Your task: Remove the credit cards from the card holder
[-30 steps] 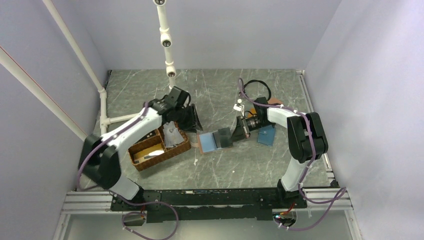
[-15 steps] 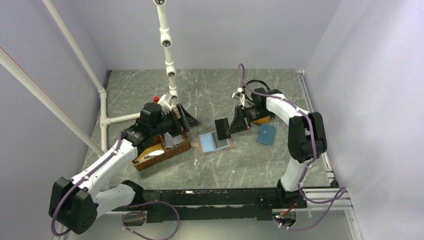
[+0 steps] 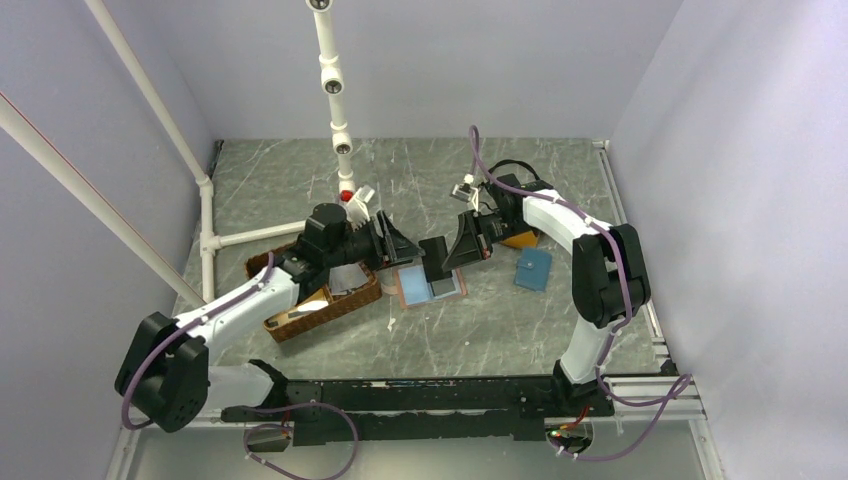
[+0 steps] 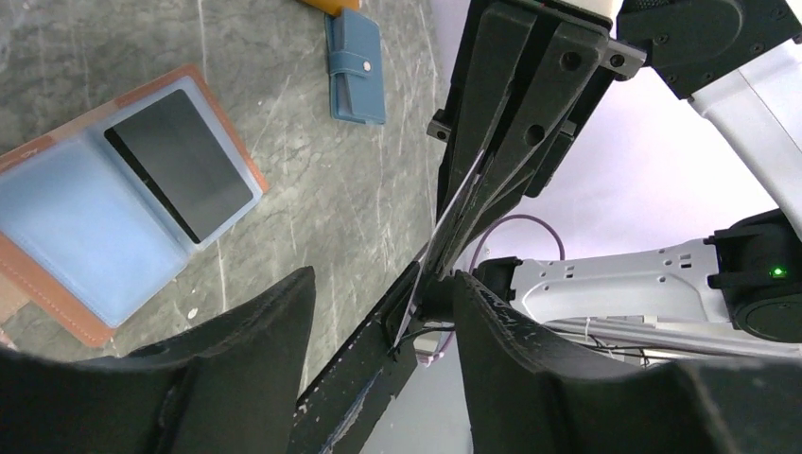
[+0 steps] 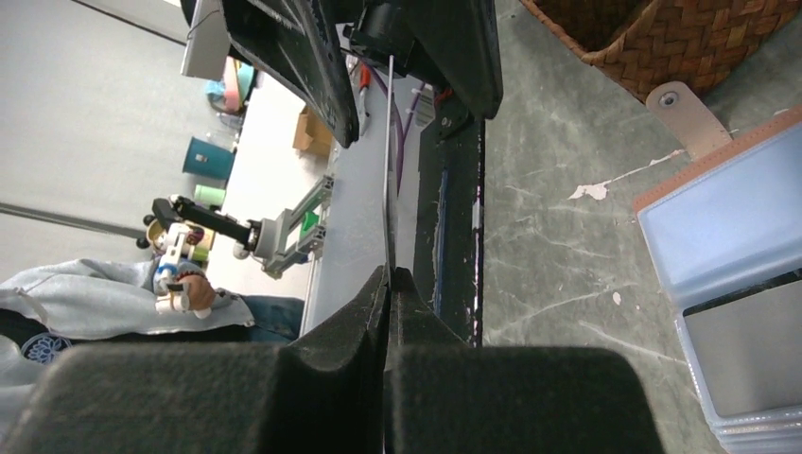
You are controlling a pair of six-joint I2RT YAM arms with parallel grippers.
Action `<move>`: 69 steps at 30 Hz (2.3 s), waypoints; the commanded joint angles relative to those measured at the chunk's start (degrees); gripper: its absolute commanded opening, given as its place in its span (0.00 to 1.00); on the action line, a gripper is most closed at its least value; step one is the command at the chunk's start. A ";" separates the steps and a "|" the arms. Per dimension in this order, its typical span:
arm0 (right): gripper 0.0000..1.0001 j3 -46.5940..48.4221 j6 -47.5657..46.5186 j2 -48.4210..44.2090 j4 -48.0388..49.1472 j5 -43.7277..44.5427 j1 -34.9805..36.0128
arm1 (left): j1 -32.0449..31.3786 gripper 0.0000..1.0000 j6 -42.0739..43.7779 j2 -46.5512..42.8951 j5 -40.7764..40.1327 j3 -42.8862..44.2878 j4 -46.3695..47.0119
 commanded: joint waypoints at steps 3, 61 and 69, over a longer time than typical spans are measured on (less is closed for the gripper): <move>0.00 -0.37 3.56 -2.08 5.33 -3.42 0.49 | -1.09 0.52 -1.92 2.51 4.32 1.58 9.80; 0.63 0.46 -8.72 -2.41 -1.98 6.49 0.68 | 2.54 0.00 67.14 -13.17 -36.68 28.87 -68.34; 0.63 1.06 -9.51 -1.51 -2.83 7.38 0.68 | 2.95 0.00 71.89 -13.03 -45.06 27.47 -70.14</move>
